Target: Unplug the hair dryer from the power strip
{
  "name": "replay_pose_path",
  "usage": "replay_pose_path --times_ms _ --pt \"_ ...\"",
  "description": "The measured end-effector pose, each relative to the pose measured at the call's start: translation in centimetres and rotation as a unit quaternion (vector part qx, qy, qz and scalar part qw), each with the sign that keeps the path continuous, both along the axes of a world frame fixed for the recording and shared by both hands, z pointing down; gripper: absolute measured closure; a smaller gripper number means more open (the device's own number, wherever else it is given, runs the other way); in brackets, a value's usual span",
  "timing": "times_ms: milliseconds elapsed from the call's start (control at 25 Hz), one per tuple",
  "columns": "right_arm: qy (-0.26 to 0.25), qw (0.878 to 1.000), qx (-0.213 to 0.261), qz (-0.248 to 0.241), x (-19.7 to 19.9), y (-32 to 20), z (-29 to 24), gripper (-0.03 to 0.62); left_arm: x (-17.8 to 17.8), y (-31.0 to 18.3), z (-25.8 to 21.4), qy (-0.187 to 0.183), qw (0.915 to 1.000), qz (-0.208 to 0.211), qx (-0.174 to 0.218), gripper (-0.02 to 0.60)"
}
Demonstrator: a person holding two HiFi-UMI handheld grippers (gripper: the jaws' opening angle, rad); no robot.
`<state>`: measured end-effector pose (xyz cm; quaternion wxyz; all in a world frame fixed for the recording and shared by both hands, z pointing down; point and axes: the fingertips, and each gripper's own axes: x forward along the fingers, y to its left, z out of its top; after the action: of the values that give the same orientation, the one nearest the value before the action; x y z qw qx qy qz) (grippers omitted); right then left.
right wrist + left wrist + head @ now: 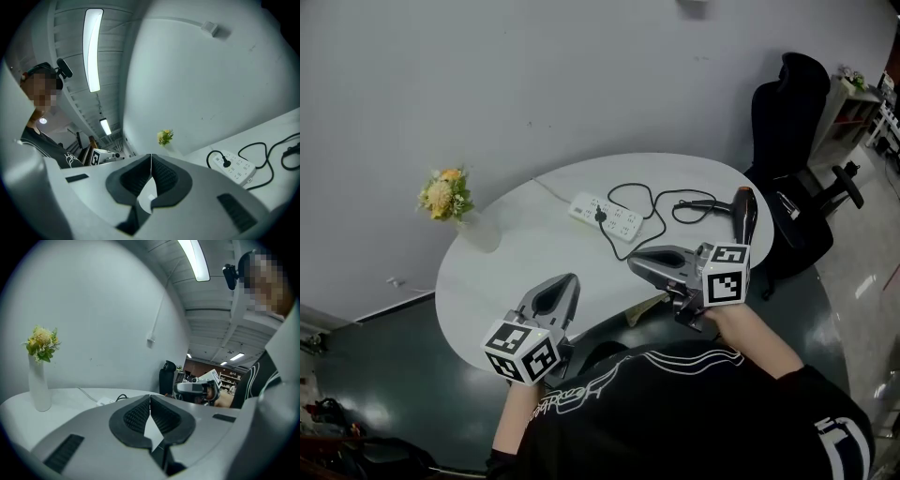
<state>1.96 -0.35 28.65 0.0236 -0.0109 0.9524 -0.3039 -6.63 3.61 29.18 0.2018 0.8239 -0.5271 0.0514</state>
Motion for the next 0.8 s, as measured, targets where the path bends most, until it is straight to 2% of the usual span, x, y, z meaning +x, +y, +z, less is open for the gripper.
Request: replay_pose_path --times_ms 240,480,680,800 --pt "0.011 1.000 -0.012 0.014 -1.9 -3.2 0.7 0.597 -2.5 -3.4 1.0 0.005 0.9999 0.012 -0.003 0.577" --pt "0.027 0.998 -0.033 0.039 -3.5 -7.2 2.5 0.597 -4.9 -7.9 3.2 -0.025 0.9992 0.032 -0.004 0.577" --pt "0.039 0.994 -0.070 0.075 -3.4 -9.5 4.6 0.597 -7.4 -11.2 6.7 -0.045 0.9978 0.034 -0.034 0.574" --pt "0.047 0.992 -0.083 0.086 -3.4 -10.7 6.0 0.597 -8.4 -13.3 8.8 -0.045 0.9969 0.036 -0.054 0.514"
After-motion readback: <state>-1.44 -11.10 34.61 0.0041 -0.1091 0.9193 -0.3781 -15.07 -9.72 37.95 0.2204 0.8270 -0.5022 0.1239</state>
